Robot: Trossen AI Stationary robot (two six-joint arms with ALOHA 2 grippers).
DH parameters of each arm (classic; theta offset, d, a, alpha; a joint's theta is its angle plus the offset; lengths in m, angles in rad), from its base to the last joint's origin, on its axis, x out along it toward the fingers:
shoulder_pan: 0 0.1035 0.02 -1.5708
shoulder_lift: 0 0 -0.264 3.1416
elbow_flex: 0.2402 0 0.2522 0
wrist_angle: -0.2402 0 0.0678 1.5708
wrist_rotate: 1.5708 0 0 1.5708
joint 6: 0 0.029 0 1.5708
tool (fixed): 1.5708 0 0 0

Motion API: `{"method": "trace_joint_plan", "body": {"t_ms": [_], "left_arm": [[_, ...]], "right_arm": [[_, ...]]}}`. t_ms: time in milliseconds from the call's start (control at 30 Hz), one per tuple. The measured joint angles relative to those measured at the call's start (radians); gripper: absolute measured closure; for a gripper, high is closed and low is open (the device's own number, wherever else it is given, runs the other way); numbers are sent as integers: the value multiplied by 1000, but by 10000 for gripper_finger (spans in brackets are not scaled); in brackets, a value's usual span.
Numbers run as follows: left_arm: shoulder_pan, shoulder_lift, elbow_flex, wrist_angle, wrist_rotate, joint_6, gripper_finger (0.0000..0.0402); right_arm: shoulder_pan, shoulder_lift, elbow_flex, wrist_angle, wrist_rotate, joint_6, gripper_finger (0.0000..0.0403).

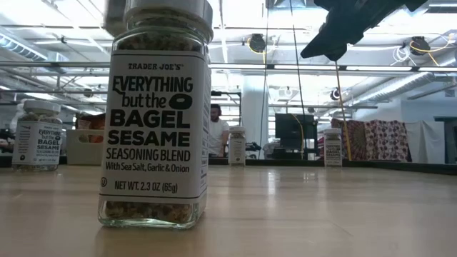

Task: Sort spices by type
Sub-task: Put the white seasoning bottle into the bottom left white bin

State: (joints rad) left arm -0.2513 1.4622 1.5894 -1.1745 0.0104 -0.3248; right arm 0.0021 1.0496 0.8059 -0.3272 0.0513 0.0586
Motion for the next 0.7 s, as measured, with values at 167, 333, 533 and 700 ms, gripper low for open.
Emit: {"method": "trace_joint_plan", "body": {"t_ms": [167, 333, 533, 700], "left_arm": [[-131, -42, -7, -99, -63, -194, 196], [-253, -58, -60, -181, -74, -411, 196], [-384, -57, -148, -202, -79, -588, 196], [-484, -57, -222, -205, -66, -717, 196]], "right_arm": [[0, 0, 0, 1, 0, 6, 403], [0, 0, 0, 4, 0, 8, 403], [0, 0, 0, 8, 0, 8, 403], [0, 0, 0, 8, 0, 8, 403]]}}
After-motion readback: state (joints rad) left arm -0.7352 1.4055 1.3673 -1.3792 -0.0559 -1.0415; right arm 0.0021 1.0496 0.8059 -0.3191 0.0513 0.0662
